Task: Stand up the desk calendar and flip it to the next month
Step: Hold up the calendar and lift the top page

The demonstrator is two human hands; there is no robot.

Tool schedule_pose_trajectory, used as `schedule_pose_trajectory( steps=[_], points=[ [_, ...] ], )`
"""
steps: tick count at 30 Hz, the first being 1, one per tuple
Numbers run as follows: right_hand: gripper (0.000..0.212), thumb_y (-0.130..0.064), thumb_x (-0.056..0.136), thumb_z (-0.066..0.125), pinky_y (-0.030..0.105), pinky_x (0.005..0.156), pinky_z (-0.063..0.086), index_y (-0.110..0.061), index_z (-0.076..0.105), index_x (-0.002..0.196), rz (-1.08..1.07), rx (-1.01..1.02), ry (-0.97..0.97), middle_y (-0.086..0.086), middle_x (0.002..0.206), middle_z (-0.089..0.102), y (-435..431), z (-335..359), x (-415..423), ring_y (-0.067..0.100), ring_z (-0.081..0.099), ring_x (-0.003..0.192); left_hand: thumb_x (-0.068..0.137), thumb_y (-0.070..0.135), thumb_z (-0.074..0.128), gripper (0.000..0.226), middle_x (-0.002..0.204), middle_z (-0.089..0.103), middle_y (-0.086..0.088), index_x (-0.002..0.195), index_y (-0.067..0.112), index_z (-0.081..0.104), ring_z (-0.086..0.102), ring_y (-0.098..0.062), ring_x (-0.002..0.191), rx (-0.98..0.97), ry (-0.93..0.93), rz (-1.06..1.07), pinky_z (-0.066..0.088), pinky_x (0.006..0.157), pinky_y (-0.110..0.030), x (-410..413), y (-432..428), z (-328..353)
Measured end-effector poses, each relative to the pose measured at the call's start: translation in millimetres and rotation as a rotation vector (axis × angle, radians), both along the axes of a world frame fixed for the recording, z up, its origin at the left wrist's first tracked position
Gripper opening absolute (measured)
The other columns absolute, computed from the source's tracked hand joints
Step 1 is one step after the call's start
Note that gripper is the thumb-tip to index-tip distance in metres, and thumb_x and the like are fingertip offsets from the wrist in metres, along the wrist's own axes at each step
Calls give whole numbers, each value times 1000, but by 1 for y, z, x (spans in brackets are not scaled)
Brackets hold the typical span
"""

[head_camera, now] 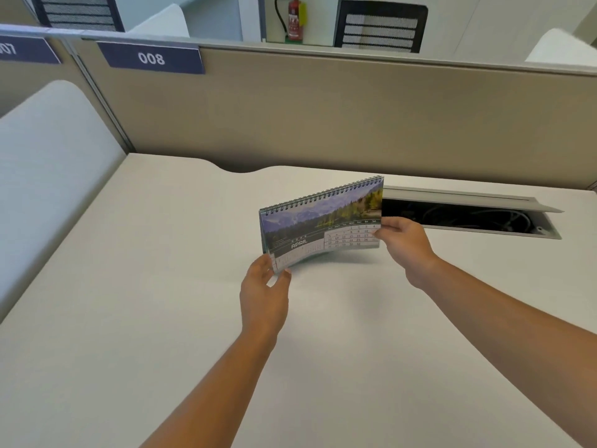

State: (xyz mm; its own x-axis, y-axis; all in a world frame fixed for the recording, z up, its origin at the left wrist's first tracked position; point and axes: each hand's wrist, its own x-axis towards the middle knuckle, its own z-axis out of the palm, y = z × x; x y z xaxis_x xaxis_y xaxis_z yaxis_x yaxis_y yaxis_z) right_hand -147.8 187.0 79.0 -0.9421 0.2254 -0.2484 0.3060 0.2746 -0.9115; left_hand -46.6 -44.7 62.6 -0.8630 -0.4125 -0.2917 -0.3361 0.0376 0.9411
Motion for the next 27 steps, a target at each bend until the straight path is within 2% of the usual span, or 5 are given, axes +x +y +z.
schedule_pose_trajectory(
  steps=[4,7,10,13,27],
  points=[
    [11,-13,89,62,24,66,44,-17,72,94,-41,2,-19,3,98,73,19,5,15,15,63,89,93,20,62,32,108,72,2,124,21,61,67,-10,97,-31,-2,16,52,66,-15,10,0,11],
    [8,-15,88,64,34,77,49,-19,70,83,-83,-12,-31,3,93,70,31,13,27,21,60,90,96,19,56,24,84,77,15,87,29,75,70,1,73,28,14,-22,47,51,-7,17,-2,25],
    [8,-16,87,65,42,88,51,-16,72,87,-92,-72,-70,5,95,73,37,23,40,20,60,88,97,22,56,21,76,78,11,90,23,76,71,-5,72,114,-14,-59,52,62,-17,23,-1,38],
    [9,-15,89,64,35,80,51,-12,72,91,-84,-201,-93,10,97,74,42,33,57,18,66,84,97,20,58,21,73,77,7,86,20,75,69,-12,75,130,-4,-71,53,71,-29,24,-3,52],
    [30,-35,97,52,31,73,49,-14,71,105,-150,-807,-64,4,100,77,43,72,86,20,70,88,98,18,54,22,79,79,-2,92,11,74,70,-19,80,208,-50,-57,55,73,-31,34,1,83]
  ],
)
